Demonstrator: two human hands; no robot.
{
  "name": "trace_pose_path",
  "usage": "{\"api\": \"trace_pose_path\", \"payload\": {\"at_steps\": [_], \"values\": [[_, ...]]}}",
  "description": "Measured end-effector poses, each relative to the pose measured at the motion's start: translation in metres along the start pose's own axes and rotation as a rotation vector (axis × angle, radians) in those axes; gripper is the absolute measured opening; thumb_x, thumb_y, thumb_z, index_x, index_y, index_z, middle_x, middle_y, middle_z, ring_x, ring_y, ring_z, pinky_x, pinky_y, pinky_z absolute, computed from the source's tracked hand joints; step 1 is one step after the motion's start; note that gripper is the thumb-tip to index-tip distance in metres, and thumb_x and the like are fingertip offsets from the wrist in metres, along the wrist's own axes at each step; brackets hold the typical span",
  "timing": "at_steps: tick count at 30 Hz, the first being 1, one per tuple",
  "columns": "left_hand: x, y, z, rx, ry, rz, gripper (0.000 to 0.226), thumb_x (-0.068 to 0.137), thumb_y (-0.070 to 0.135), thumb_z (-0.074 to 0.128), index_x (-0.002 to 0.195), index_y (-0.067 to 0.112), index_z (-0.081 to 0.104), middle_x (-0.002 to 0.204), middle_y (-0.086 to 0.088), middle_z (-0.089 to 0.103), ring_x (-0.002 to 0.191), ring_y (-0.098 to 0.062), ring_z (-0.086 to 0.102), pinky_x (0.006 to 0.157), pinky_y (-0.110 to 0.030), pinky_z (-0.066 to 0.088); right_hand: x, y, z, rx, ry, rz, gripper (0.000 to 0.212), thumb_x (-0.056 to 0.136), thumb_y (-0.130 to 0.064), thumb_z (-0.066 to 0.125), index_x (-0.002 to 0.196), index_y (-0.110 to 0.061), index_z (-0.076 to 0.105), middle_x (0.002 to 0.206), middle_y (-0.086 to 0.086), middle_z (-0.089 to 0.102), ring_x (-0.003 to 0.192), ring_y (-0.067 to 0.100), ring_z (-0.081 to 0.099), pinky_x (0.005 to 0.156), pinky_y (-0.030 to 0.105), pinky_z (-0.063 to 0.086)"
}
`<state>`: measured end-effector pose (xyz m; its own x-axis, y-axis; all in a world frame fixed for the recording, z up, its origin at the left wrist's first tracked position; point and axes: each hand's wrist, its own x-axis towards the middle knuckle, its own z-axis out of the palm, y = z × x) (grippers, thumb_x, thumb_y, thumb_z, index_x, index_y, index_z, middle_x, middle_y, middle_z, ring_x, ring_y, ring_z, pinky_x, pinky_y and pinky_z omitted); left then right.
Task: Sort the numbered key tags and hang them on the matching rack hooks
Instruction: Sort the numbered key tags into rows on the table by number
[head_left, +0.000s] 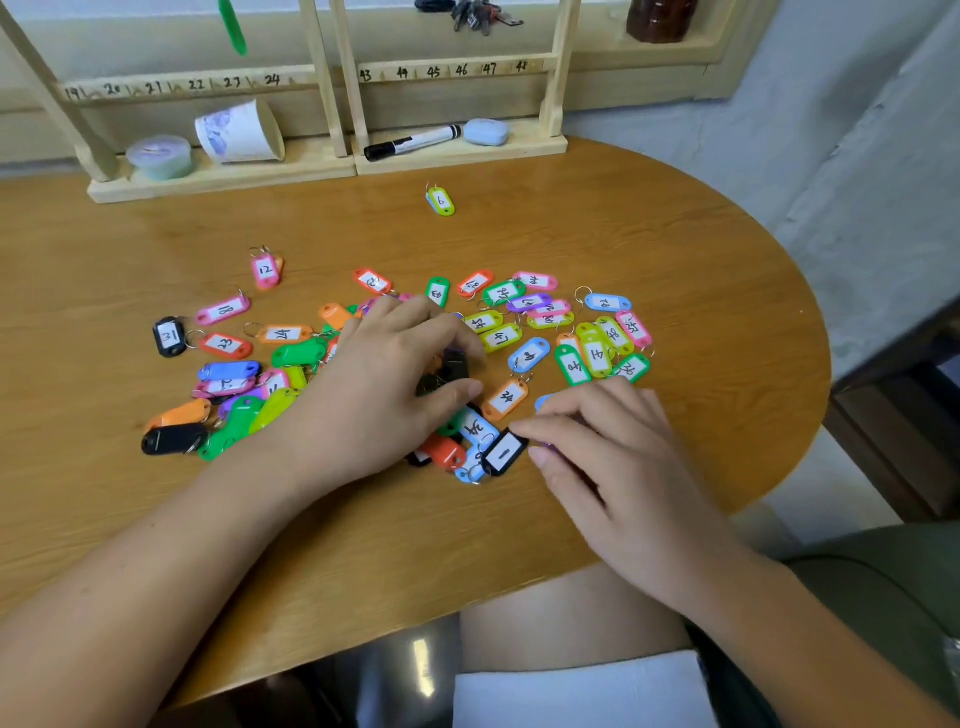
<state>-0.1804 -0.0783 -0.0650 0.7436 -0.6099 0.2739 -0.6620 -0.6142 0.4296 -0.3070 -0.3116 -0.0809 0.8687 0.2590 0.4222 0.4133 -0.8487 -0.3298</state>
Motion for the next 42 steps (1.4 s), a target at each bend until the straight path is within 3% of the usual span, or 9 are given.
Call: {"api": "trace_pose_path", "payload": {"at_steps": [6,10,15,19,23,28,35,39,42], "values": [[0.0,-0.007,-0.006,-0.033,0.018,-0.017,0.021,0.095,0.042,0.067,0.115,0.038,0.069,0.109,0.017,0.06,0.105,-0.017,0.05,0.09,-0.049,0.047,0.023,-0.002,0.001,0.0,-0.137,0.03,0.021,0.094,-0.036,0.077,0.113,-0.029,0.071,0.116,-0.013,0.055,0.112,0.015,0.051,0.093,0.042,0.042],[-0.001,-0.014,-0.017,-0.098,0.022,-0.037,0.017,0.096,0.028,0.077,0.111,0.033,0.072,0.106,0.017,0.066,0.105,-0.012,0.055,0.094,-0.036,0.046,0.029,0.003,-0.008,0.051,-0.191,0.062,0.018,0.091,-0.035,0.08,0.096,-0.035,0.063,0.104,-0.02,0.053,0.106,0.01,0.048,0.094,0.038,0.039],[-0.005,-0.018,-0.025,-0.065,-0.067,-0.05,0.039,0.085,0.051,0.082,0.12,0.044,0.066,0.121,0.017,0.056,0.115,-0.013,0.049,0.102,-0.044,0.045,0.026,0.007,-0.011,0.173,-0.026,0.225,0.014,0.092,-0.027,0.08,0.091,-0.031,0.066,0.093,-0.021,0.061,0.1,0.004,0.054,0.084,0.032,0.042],[-0.006,-0.02,-0.028,-0.033,-0.168,-0.066,0.062,0.077,0.061,0.086,0.131,0.051,0.057,0.135,0.02,0.048,0.119,-0.013,0.045,0.104,-0.053,0.044,0.026,0.007,-0.001,0.265,0.11,0.354,0.016,0.093,-0.023,0.078,0.105,-0.032,0.072,0.095,-0.021,0.066,0.1,0.007,0.062,0.088,0.041,0.052],[-0.007,-0.016,-0.028,-0.05,-0.231,-0.04,0.076,0.071,0.075,0.082,0.137,0.049,0.055,0.144,0.021,0.045,0.133,-0.014,0.043,0.108,-0.055,0.043,0.031,0.005,0.009,0.262,0.163,0.331,0.023,0.095,-0.021,0.077,0.115,-0.032,0.073,0.096,-0.018,0.066,0.101,0.009,0.062,0.092,0.043,0.051],[-0.009,-0.014,-0.037,-0.107,-0.233,0.0,0.042,0.079,0.067,0.081,0.113,0.045,0.068,0.125,0.018,0.053,0.12,-0.013,0.046,0.104,-0.046,0.043,0.036,0.004,0.017,0.221,0.186,0.305,0.021,0.1,-0.023,0.072,0.118,-0.032,0.074,0.096,-0.016,0.063,0.102,0.009,0.058,0.091,0.041,0.049],[-0.008,-0.012,-0.037,-0.103,-0.336,0.028,0.04,0.071,0.062,0.09,0.105,0.048,0.074,0.113,0.024,0.049,0.113,-0.009,0.044,0.099,-0.037,0.04,0.037,0.002,0.017,0.286,0.21,0.341,0.011,0.097,-0.022,0.075,0.105,-0.029,0.076,0.094,-0.017,0.066,0.098,0.011,0.063,0.084,0.038,0.053],[-0.006,-0.008,-0.033,-0.121,-0.33,0.022,0.033,0.074,0.057,0.09,0.101,0.045,0.075,0.112,0.021,0.052,0.113,-0.012,0.046,0.101,-0.044,0.042,0.041,-0.001,0.011,0.411,0.187,0.407,0.007,0.097,-0.021,0.075,0.1,-0.028,0.075,0.094,-0.017,0.071,0.098,0.01,0.067,0.081,0.023,0.053],[-0.006,-0.006,-0.031,-0.143,-0.327,0.004,0.031,0.074,0.05,0.093,0.097,0.04,0.075,0.112,0.018,0.056,0.113,-0.011,0.047,0.102,-0.038,0.041,0.047,-0.003,0.006,0.451,0.188,0.407,0.009,0.097,-0.019,0.075,0.101,-0.027,0.076,0.093,-0.015,0.072,0.097,0.012,0.068,0.079,0.016,0.05]]}}
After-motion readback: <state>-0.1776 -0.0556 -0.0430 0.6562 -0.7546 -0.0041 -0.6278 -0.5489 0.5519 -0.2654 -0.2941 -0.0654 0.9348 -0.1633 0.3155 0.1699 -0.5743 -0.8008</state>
